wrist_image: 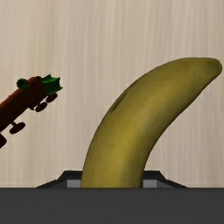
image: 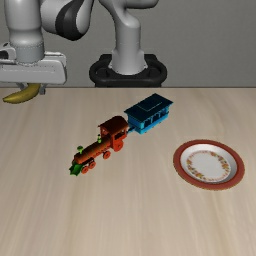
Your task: Pick up the banana and put it on the plate
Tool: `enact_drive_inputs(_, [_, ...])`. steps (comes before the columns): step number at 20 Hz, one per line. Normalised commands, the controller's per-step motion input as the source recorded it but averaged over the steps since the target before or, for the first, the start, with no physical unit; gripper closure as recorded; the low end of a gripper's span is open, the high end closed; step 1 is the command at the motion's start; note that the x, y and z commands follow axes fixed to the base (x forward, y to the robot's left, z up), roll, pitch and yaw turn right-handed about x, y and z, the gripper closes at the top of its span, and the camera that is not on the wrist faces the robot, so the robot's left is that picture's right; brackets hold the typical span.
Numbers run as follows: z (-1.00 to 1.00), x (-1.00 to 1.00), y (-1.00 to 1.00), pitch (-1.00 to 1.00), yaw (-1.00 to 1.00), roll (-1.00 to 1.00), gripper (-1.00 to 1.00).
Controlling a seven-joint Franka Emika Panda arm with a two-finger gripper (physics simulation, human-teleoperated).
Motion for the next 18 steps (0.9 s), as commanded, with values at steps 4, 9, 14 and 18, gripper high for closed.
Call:
enact_drive_inputs(4, [0.0,1.0,0.0,0.0,0.0,0.0,1.0])
enact_drive_inputs(9, [0.0,1.0,0.0,0.0,0.0,0.0,1.0])
enact_drive_inputs(14, [0.0,0.2,0.8,0.0,0.0,0.0,1.0])
enact_drive_inputs(18, [0.0,0.0,1.0,0.0,0.0,0.0,1.0])
